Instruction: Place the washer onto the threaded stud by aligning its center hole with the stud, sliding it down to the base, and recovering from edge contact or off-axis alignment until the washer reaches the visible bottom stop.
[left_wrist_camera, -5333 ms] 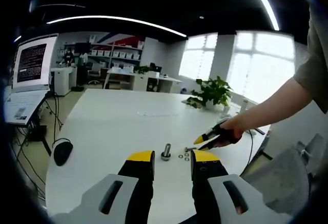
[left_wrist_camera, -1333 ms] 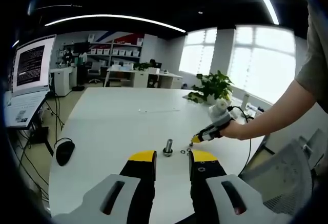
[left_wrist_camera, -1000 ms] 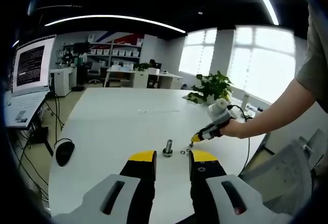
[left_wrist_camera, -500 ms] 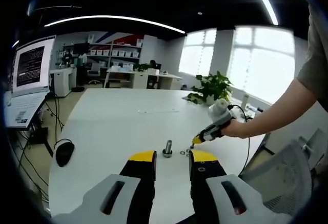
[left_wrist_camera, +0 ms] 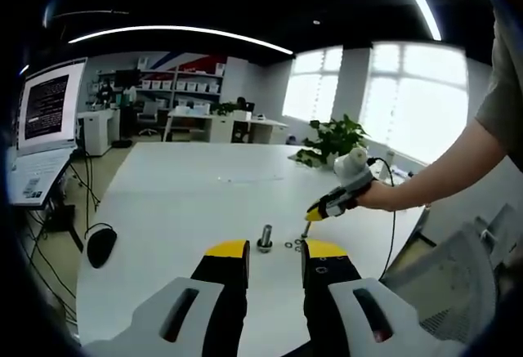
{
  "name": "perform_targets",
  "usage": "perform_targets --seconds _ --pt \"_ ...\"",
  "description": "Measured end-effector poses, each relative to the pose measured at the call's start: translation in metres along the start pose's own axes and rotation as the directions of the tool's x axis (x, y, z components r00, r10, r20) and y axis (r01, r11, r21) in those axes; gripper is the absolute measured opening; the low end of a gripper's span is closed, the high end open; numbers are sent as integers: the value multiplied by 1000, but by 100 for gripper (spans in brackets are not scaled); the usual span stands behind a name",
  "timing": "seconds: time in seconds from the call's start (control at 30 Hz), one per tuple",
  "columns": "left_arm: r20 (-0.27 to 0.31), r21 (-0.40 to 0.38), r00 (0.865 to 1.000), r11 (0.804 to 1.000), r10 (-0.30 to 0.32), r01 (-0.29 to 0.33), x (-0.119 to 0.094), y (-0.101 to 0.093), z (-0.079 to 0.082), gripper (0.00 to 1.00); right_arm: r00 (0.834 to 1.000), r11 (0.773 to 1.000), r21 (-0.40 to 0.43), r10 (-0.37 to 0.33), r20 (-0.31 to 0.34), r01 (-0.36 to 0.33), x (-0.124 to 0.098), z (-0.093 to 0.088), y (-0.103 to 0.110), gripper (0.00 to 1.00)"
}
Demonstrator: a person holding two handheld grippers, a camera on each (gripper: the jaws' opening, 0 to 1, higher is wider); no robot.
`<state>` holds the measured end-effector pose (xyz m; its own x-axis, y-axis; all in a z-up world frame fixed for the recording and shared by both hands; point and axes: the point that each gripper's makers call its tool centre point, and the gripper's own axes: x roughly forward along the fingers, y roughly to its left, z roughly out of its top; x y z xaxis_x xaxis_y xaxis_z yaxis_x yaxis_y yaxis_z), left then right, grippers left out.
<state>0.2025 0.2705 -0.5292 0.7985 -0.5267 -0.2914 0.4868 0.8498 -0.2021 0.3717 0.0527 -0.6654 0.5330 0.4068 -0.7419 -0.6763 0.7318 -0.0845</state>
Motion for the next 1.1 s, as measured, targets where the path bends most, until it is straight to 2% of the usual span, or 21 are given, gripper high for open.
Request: perform_targets --seconds 0.07,0.23,0.4,0.53,0.6,0.63,0.73,0.9,1.1 --pt "1 1 1000 1000 -3 2 0 -1 0 23 1000 999 -36 16 -8 -16 -1 4 5 20" --pt "12 5 1000 1000 -2 2 -1 -1 3 23 993 982 -170 68 -97 -84 4 5 24 20" --pt "18 8 1000 1000 -1 1 -2 0 4 23 984 966 -220 105 -144 -135 11 7 37 20" --pt "20 14 1000 1000 -6 5 -2 -2 5 23 963 944 -265 137 -232 -198 20 -4 46 20" --pt "20 15 1000 1000 -4 4 -2 -1 5 23 955 940 -263 148 -256 -216 25 -7 50 20" --pt "22 15 1000 1000 -2 2 -2 -1 5 23 946 940 -248 160 -281 -232 28 -10 53 20" --pt "29 14 1000 1000 2 -2 -3 1 7 23 937 934 -271 143 -318 -234 34 -17 53 20" --pt "33 18 999 1000 5 -5 -4 2 8 23 927 932 -260 154 -343 -251 38 -18 55 20" --pt "40 22 999 1000 14 -15 -5 4 9 23 906 925 -260 160 -393 -277 44 -26 58 20"
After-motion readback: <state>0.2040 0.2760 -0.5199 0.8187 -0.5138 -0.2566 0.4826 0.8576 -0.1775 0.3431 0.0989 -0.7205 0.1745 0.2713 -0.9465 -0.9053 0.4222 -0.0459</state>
